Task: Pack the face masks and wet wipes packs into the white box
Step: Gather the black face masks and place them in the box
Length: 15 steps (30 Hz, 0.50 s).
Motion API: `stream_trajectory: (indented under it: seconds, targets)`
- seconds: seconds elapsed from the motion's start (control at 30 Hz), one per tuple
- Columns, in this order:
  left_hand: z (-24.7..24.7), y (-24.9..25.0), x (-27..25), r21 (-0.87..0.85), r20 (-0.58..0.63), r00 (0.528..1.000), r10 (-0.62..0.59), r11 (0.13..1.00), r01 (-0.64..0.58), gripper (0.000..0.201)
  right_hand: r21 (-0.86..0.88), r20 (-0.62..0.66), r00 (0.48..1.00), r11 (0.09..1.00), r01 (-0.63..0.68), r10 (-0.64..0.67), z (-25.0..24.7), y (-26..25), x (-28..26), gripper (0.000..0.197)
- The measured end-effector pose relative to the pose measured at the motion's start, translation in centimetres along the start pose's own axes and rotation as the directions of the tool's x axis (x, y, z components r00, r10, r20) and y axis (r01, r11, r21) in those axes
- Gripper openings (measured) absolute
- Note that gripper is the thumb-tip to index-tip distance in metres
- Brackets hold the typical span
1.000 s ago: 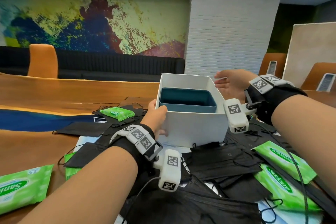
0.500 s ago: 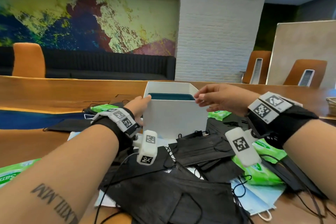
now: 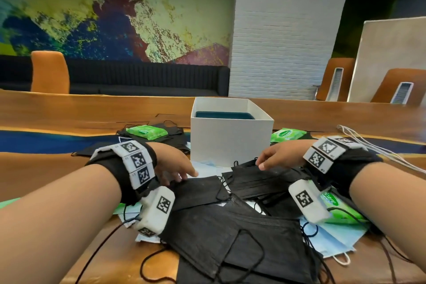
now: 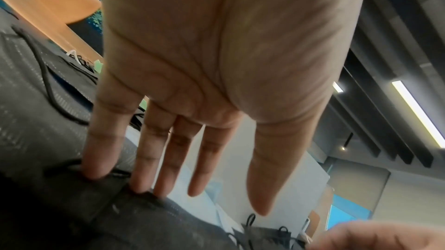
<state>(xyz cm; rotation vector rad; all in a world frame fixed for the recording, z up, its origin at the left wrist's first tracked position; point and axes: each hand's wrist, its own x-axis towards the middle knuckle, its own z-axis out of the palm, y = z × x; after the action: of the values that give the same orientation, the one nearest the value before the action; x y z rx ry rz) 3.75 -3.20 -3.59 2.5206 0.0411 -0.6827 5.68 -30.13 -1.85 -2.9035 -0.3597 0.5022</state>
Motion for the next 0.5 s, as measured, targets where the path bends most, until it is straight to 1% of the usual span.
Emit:
stream_trajectory:
  seconds: [0.07,0.17,0.27,0.33,0.4,0.43,0.5]
  targets:
    - [0.4,0.4,0.2,0.148,-0.005,1.000,0.007,0.989,-0.006,0.043,0.006,0.042,0.999,1.000,-0.011,0.011,0.3,-0.1,0.7,0.036]
    - [0.8,0.6,1.0,0.376,-0.030,0.999,0.015,0.926,-0.002,0.047,-0.122,0.083,0.995,0.992,-0.040,0.050,0.6,0.1,1.6,0.046]
    - [1.1,1.2,1.7,0.478,-0.050,0.999,0.014,0.878,0.012,0.059,-0.177,0.086,0.993,0.982,-0.064,0.080,0.9,0.9,2.8,0.056]
    - [1.2,1.6,1.9,0.531,-0.070,0.997,0.021,0.847,0.020,0.062,-0.197,0.067,0.993,0.977,-0.081,0.096,1.1,1.2,3.4,0.059]
    - [1.3,2.0,2.1,0.564,-0.080,0.996,0.034,0.826,0.017,0.058,-0.185,0.034,0.995,0.979,-0.090,0.098,1.4,1.4,3.7,0.058]
    - [1.2,2.0,2.3,0.572,-0.080,0.996,0.046,0.820,0.008,0.053,-0.169,0.013,0.996,0.982,-0.088,0.092,1.5,1.5,3.8,0.056]
    - [1.0,1.7,2.7,0.569,-0.084,0.992,0.094,0.822,-0.030,0.032,-0.132,-0.042,0.998,0.990,-0.055,0.049,1.6,1.7,3.9,0.048]
